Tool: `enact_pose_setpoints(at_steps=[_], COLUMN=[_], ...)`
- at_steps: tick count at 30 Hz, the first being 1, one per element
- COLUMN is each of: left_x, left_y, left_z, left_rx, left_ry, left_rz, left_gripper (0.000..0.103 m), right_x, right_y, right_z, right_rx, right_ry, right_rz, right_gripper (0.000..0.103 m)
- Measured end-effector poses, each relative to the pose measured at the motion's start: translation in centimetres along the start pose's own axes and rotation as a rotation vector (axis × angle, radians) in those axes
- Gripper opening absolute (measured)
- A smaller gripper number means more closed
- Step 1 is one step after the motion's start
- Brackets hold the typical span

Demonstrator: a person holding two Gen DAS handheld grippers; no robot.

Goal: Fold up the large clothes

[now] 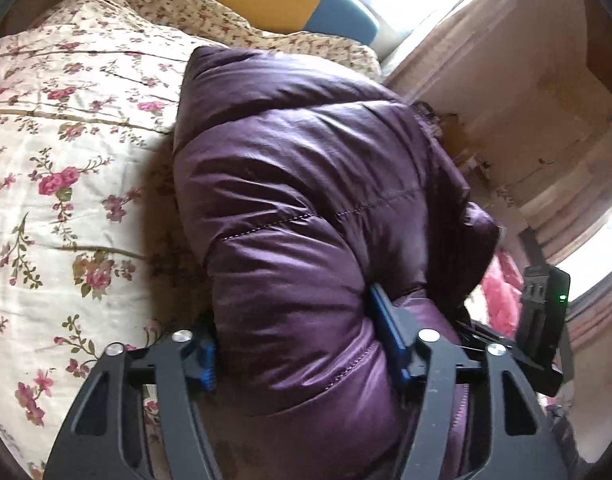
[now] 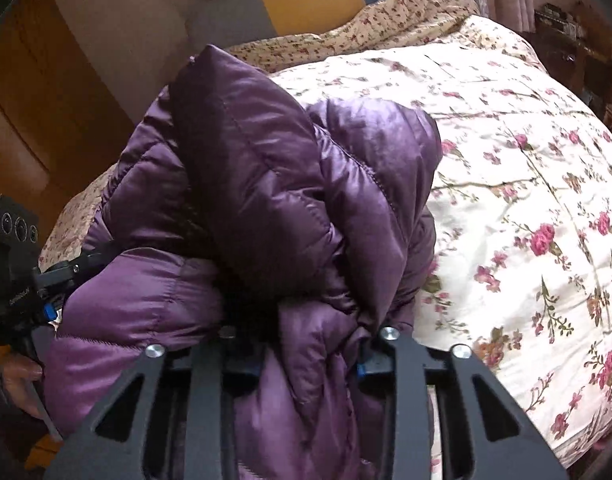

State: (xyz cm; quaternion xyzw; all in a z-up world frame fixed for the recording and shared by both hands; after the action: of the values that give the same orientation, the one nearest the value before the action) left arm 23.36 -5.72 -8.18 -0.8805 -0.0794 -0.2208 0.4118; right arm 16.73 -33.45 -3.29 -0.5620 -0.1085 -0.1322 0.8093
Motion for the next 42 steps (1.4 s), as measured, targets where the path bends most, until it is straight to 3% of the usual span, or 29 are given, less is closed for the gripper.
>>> enact_pose_setpoints(at_steps=[3, 8, 14, 19, 22, 30, 34, 37, 39, 42], left_x=[-0.1, 0.0, 0.0, -0.5, -1.3, -3.5, -3.3, -3.5, -3.5, -3.5], left_y=[-1.3, -6.1, -14.0, -18.3, -18.8, -17.5, -16.4, -16.6, -17.0, -17.9], left_z=[-0.3, 1.7, 7.1, 12.1, 14.2, 16.7, 17.4, 16.8, 16.2, 15.1], left_rx=[-0.009, 0.006, 0.108, 0.209, 0.279, 0.312, 0.332, 0.353, 0.383, 0.444], left_ry=[0.029, 0.018, -0.029, -0.099, -0.136, -0.2, -0.211, -0.214, -0.21, -0.204], left_rz=[-0.014, -0.082, -0.181, -0.223, -0.208, -0.225, -0.237, -0.241, -0.244, -0.256], left_gripper=[0.056, 0.056, 0.056, 0.057, 0.059, 0.069, 0.07, 0.07, 0.074, 0.078], right_x=[0.3, 1.5, 3.5, 3.4, 3.0, 2.7, 2.0, 2.7, 2.8, 2.7], right_y=[-0.2, 1.7, 5.5, 8.9, 10.0, 13.4, 13.2, 12.8, 12.1, 10.8], right_z=[1.9, 8.7, 17.7, 22.2, 22.9, 21.9, 22.3, 22.2, 22.4, 22.8], right_rx=[0.037, 0.121, 0.194, 0.171, 0.154, 0.14, 0.149, 0.137, 0.121, 0.092], right_ry=[-0.023, -0.107, -0.257, -0.338, -0.33, -0.327, -0.316, -0.307, -0.304, -0.306], right_rz=[-0.012, -0.02, -0.004, 0.039, 0.041, 0.052, 0.046, 0.041, 0.029, 0.004], right_gripper=[0.024, 0.024, 0.023, 0.024, 0.025, 0.029, 0.03, 0.037, 0.048, 0.053])
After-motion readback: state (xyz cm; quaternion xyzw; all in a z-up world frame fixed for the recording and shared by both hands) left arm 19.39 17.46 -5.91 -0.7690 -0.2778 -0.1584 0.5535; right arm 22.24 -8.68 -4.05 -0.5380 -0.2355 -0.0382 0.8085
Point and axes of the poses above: each gripper's, at about its wrist camera, not at the fingertips, and y roughly the way its jaws point, z to its left, x to its top, the point moved 1 cm from there along y, roughly the way its jaws point, and after that the axes turned 8 degrees about z, right-handed, at the moved point
